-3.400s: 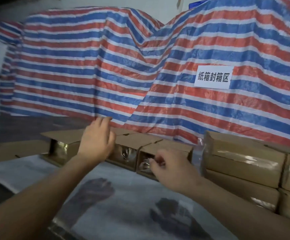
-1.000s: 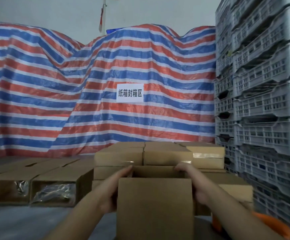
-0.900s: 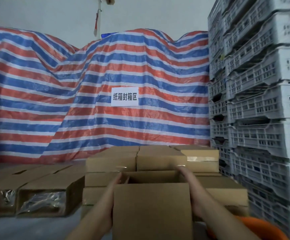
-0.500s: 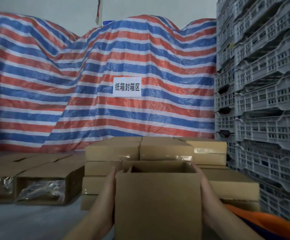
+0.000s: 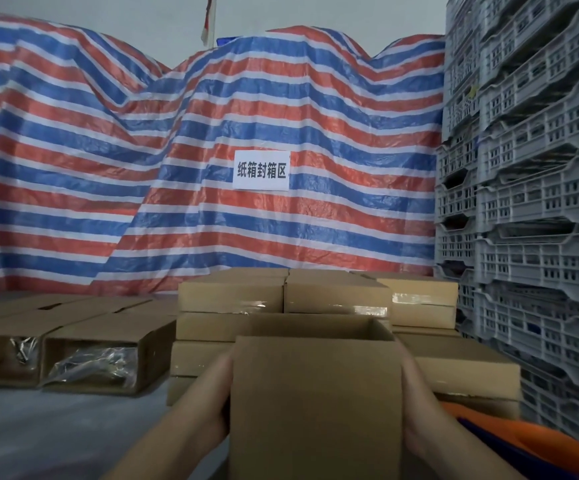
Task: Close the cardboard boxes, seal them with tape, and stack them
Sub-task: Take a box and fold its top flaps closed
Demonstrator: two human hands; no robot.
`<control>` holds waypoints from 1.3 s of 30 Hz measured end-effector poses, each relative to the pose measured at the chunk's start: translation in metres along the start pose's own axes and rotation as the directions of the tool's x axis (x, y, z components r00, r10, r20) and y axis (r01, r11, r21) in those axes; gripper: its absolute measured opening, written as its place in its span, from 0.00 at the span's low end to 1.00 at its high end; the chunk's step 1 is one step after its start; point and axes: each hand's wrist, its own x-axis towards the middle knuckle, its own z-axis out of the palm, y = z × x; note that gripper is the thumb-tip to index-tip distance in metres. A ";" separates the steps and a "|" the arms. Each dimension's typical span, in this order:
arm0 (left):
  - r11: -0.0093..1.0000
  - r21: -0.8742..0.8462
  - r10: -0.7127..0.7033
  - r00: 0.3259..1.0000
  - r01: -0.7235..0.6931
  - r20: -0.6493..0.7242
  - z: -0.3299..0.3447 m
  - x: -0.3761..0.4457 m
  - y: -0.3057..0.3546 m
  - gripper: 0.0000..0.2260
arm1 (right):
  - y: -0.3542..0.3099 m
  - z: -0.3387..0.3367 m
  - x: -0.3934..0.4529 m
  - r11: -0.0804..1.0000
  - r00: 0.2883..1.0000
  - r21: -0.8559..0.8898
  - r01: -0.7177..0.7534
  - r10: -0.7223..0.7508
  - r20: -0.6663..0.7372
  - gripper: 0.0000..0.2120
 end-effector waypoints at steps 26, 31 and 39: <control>0.989 0.147 0.023 0.999 -0.030 0.046 -0.008 0.004 0.011 0.21 | -0.002 0.004 -0.006 0.998 0.998 0.014 -0.063 0.063 0.027 0.31; 0.989 0.137 0.040 0.998 -0.046 0.048 -0.009 0.007 0.009 0.21 | -0.004 0.004 -0.010 0.989 0.992 -0.124 -0.076 0.087 0.091 0.22; 0.986 0.130 0.092 0.993 -0.102 0.076 -0.012 0.008 0.005 0.15 | -0.011 0.002 -0.011 0.973 0.973 -0.193 -0.128 0.160 0.164 0.15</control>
